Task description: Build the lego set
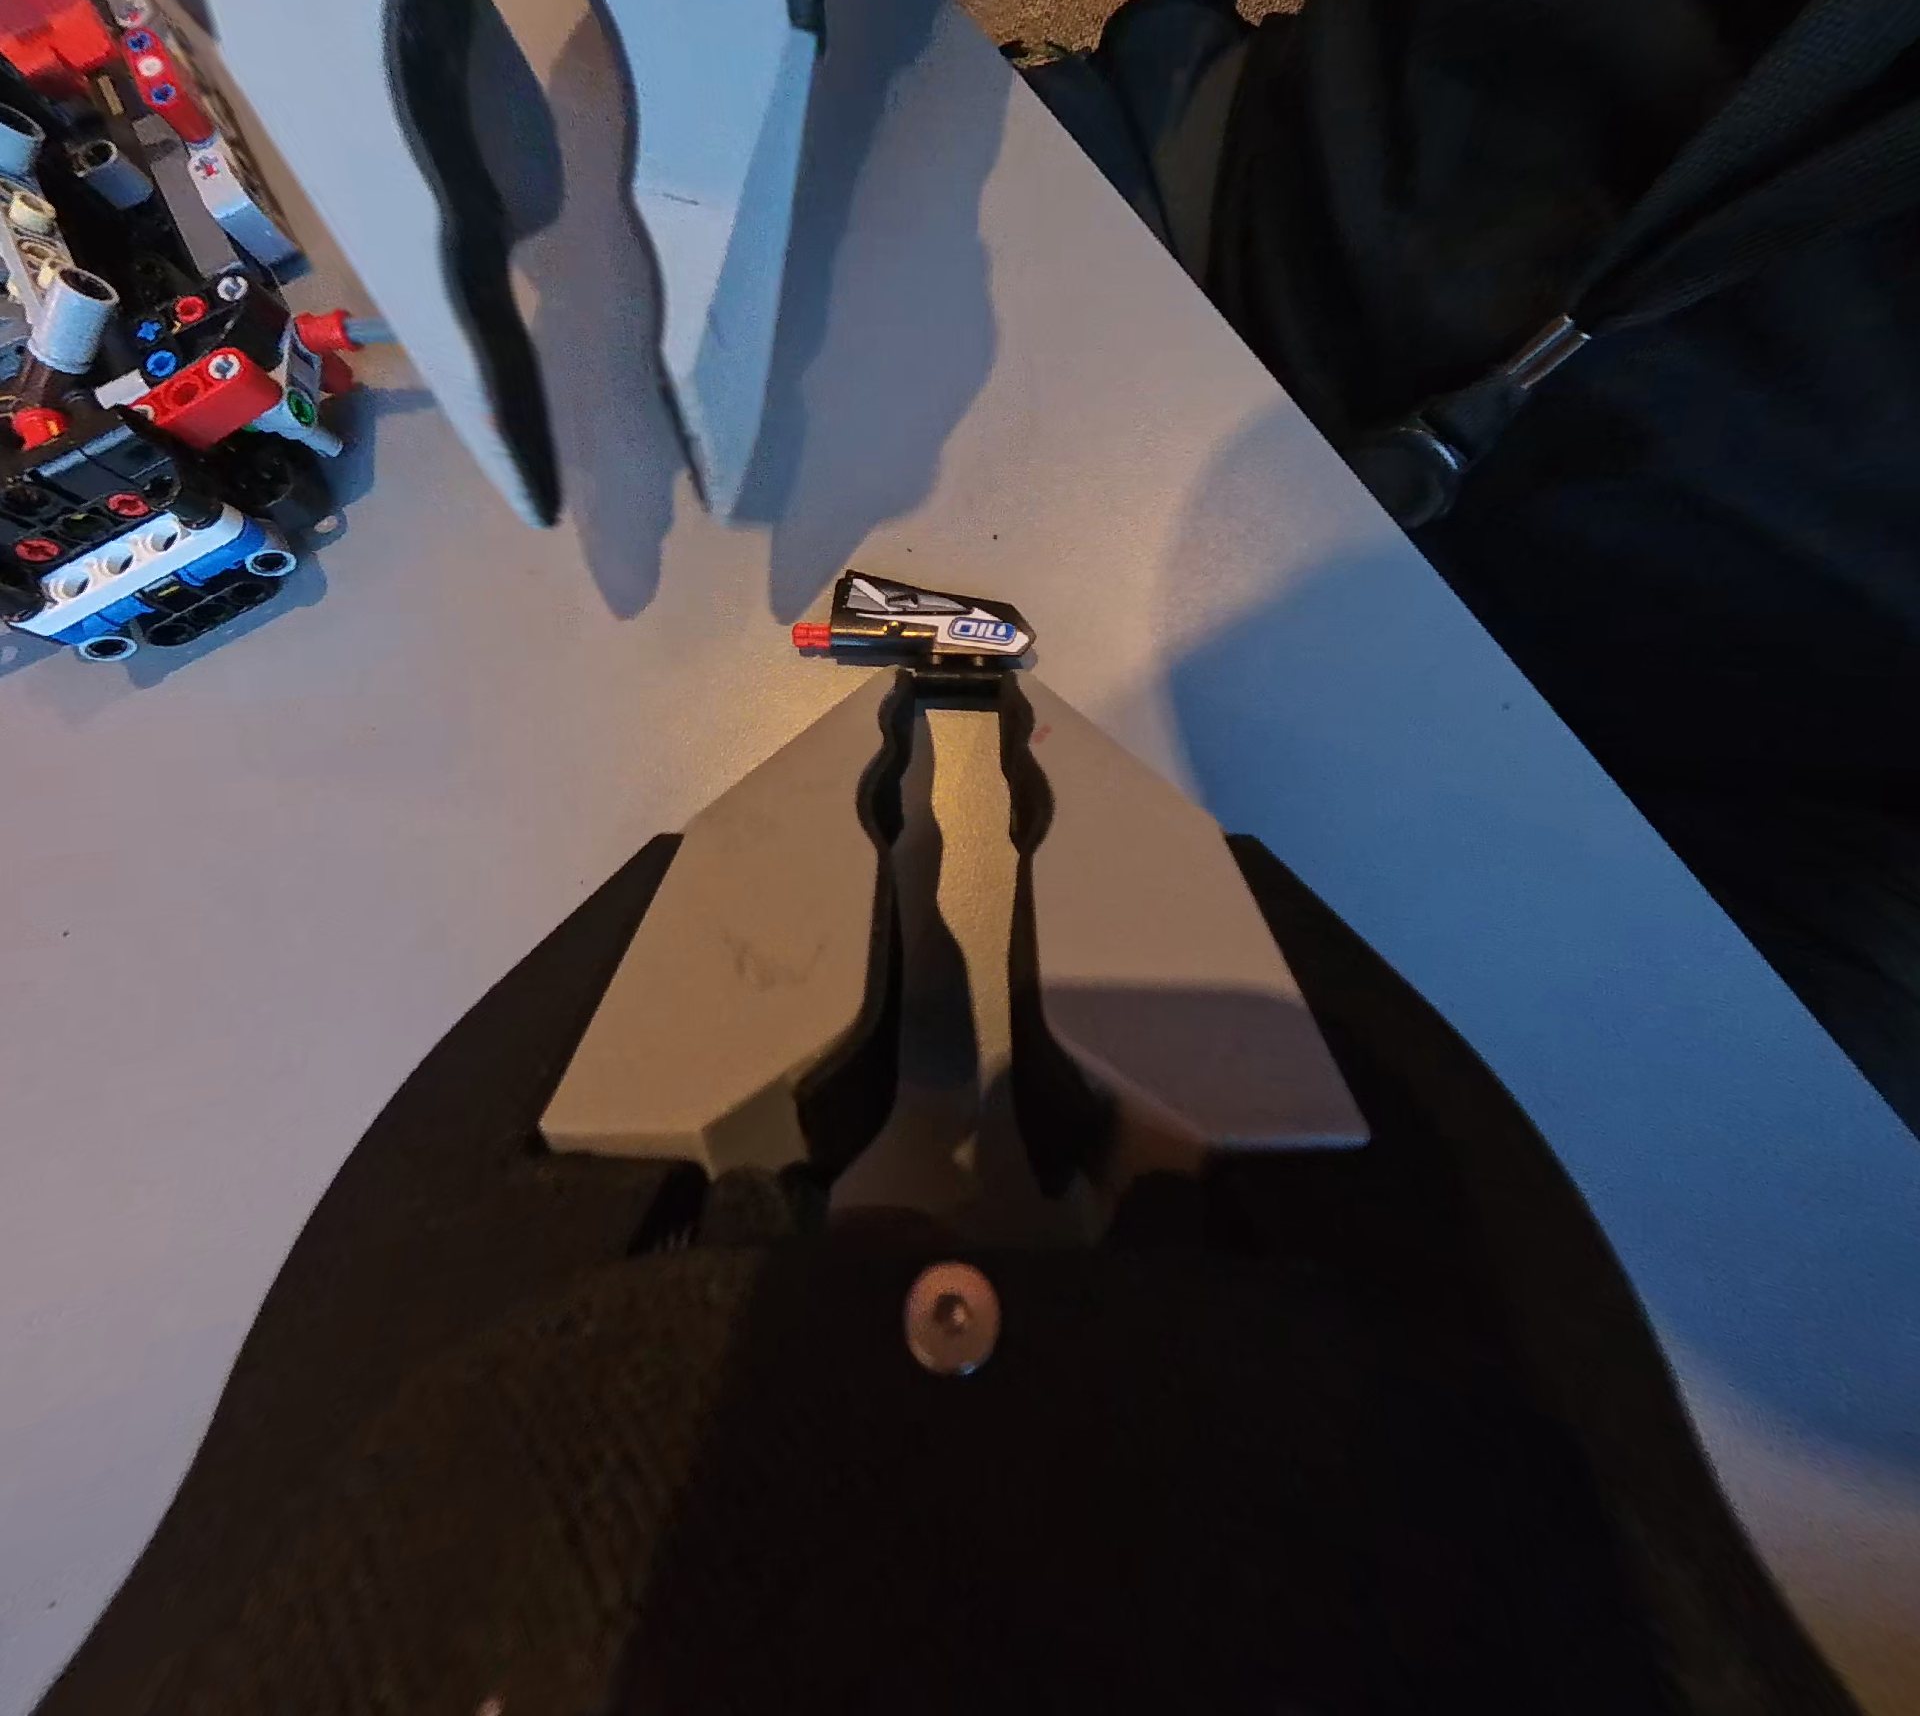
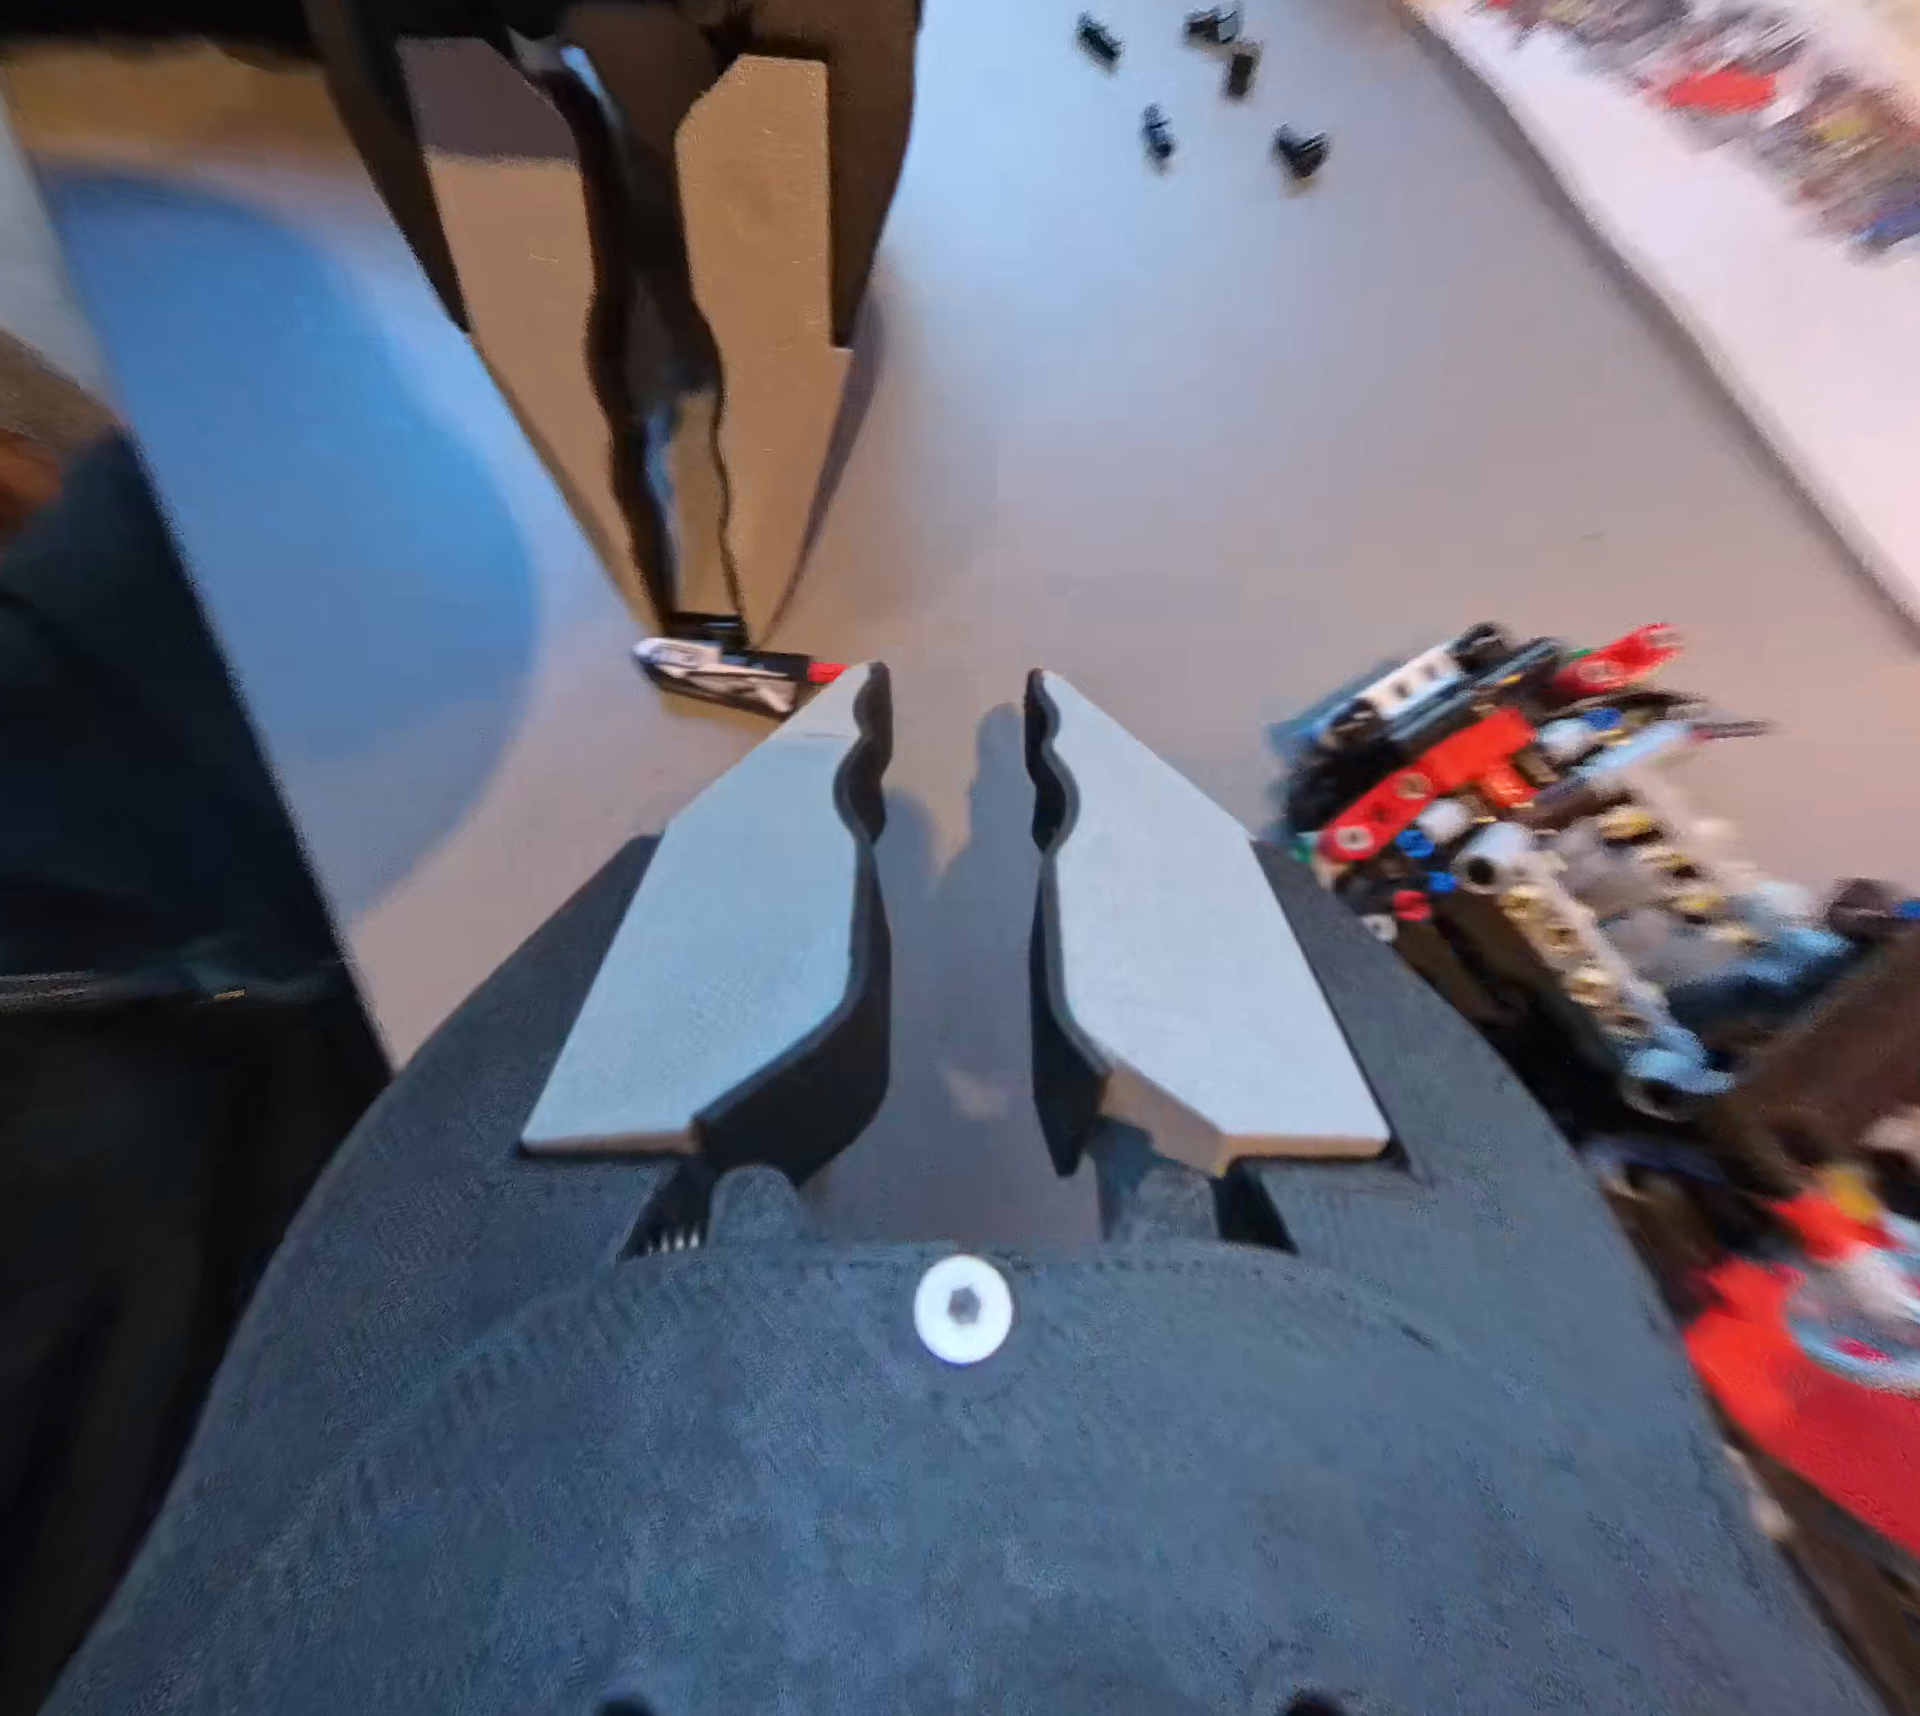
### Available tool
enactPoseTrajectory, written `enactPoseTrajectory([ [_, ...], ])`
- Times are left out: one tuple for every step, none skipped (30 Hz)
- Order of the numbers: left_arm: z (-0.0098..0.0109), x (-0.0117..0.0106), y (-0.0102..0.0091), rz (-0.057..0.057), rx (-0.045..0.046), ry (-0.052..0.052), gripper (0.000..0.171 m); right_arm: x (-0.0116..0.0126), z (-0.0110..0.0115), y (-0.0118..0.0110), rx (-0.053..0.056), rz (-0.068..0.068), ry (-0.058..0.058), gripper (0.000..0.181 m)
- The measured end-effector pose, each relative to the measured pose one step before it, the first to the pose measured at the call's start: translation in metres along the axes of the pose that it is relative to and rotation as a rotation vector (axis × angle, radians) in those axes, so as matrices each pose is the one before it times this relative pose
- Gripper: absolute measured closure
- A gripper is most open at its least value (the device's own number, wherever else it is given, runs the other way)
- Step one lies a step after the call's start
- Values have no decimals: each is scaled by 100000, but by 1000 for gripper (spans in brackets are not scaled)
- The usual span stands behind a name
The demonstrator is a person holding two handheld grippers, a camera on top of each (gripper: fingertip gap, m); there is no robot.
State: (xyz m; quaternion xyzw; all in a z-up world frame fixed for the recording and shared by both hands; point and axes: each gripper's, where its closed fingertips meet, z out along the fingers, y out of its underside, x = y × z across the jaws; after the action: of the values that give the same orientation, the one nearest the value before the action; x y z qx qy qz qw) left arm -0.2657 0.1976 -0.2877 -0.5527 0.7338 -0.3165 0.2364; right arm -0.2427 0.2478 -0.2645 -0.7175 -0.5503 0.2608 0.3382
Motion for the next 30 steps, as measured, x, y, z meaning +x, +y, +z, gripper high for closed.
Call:
enactPoseTrajectory([
  [4, 1, -3, 111, -5, -73, 159, -508, 143, 245, -395, 2809, -5000, 158],
  [-2, 5, 3, 162, -12, -111, 158, -420, 210, 249, -681, 1264, -3479, 155],
  [0, 4, 2, 250, -22, -144, 159, -367, 260, 255, -991, -67, -2418, 152],
  [-4, 2, 3, 375, 5, -179, 158, -405, 320, 260, -1378, -1307, -2079, 152],
  [1, 1, -3, 545, 19, -241, 158, -389, 342, 245, -1623, -1947, -1540, 153],
  [-7, 6, -14, 730, 54, -267, 158, -274, 320, 197, -1525, -2219, -746, 153],
  [5, 29, -10, 545, 46, -105, 158, -343, 276, 68, -793, -2456, -1171, 154],
  [-13, 71, -5, 501, 20, 220, 159, -324, 200, -87, 169, -1910, -1378, 156],
  [-8, 48, 4, 455, 13, 97, 159, -185, 105, -102, 150, -593, -1189, 157],
  [-3, 59, -6, 440, 86, 172, 159, -154, 57, -117, 300, 326, -1740, 157],
  [4, 58, -8, 308, 22, 206, 159, -154, 46, -71, 231, 479, -2055, 157],
  [-8, 79, 3, 413, 20, 297, 159, -77, 28, 1, -53, 186, -1830, 160],
  [-2, 75, -4, 569, 12, 145, 159, -47, 36, 11, 177, -422, -1527, 161],
  [-12, 80, -10, 694, 12, 86, 159, -18, 21, -16, 512, -597, -1404, 162],
  [-9, 34, 2, 565, 10, -173, 159, 24, -15, -13, 390, 56, -1181, 163],
  [-8, 69, -1, 602, 24, 98, 159, 93, -44, -22, 290, 757, -809, 166],
  [-5, 23, 11, 518, 27, -146, 159, 187, -72, -50, 408, 816, -69, 170],
  [0, 0, -4, 205, 36, -57, 159, 332, -111, -32, 189, 550, 1150, 173],
  [3, 14, -28, -21, 168, 161, 159, 557, -106, 151, -1085, 169, 2935, 175],
  [12, 25, 4, -5, -21, 198, 159, 580, -87, 265, -1908, -355, 3375, 181],
  [1, -5, 5, -337, -11, 249, 159, -76, -67, -40, 2, -511, -459, 181],
  [2, -2, 7, -718, -33, 464, 159, -505, -58, -223, 1007, 114, -3009, 175],
  [11, -16, 8, -489, 2, 244, 159, -589, -71, -328, 1692, 215, -3346, 169],
  [1, 4, -1, -10, 8, 26, 159, -750, -25, -311, 1780, -756, -4185, 159],
  [-1, 0, -1, 128, 19, -93, 159, -716, 57, -134, 751, -1877, -3562, 152],
  [2, 16, -4, 172, 3, -91, 159, -210, 147, 131, -955, -2817, -201, 152],
  [-3, 39, 9, 175, -102, 230, 159, 179, 150, 167, -1331, -3742, 2425, 153],
  [0, 73, -13, 180, 145, 431, 159, 336, 80, 35, -906, -3905, 3394, 159],
  [5, 40, -11, 257, 50, 122, 159, 369, 68, 185, -2328, -3428, 3065, 161],
  [-5, 17, 5, 62, -6, 61, 159, 287, -20, 114, -1862, -2929, 2036, 162],
])
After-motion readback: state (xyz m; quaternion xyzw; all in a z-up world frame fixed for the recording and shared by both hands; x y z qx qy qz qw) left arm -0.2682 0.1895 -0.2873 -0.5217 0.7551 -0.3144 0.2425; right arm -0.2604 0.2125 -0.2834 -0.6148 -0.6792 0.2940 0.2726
